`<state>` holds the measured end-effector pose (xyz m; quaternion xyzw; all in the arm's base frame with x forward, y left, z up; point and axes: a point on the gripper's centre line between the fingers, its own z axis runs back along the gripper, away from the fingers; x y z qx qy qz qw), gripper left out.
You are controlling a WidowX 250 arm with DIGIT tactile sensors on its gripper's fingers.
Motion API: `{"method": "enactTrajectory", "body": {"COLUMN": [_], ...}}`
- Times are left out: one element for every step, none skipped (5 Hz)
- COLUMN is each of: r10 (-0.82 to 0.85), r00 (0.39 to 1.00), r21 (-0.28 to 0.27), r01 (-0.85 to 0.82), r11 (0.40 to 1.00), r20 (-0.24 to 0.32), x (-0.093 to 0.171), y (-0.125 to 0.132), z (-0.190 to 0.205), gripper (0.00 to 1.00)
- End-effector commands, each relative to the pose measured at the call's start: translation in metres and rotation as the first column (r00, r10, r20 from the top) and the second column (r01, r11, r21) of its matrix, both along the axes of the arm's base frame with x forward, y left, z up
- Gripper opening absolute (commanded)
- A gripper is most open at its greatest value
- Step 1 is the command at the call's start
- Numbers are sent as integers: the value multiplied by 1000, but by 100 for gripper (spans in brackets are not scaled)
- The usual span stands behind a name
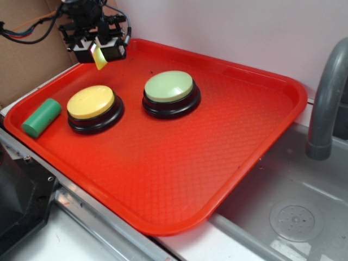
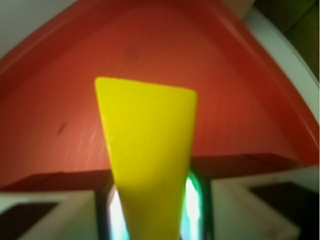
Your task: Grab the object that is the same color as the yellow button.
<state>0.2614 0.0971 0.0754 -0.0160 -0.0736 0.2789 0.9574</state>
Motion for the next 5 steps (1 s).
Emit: {"method": "enactTrajectory", "body": {"r10": [-435, -567, -598, -571, -547], "r00": [900, 823, 801, 820, 834], "r21": [-65, -141, -137, -127, -132], "r01": [435, 564, 596, 570, 537], "r11": [898, 814, 791, 812, 833], "r20": [19, 22, 27, 31, -64], "x": [-31, -57, -76, -84, -81], "y": [-60, -92, -106, -116, -107], "z": [63, 72, 74, 71, 75], "gripper": [0, 0, 0, 0, 53]}}
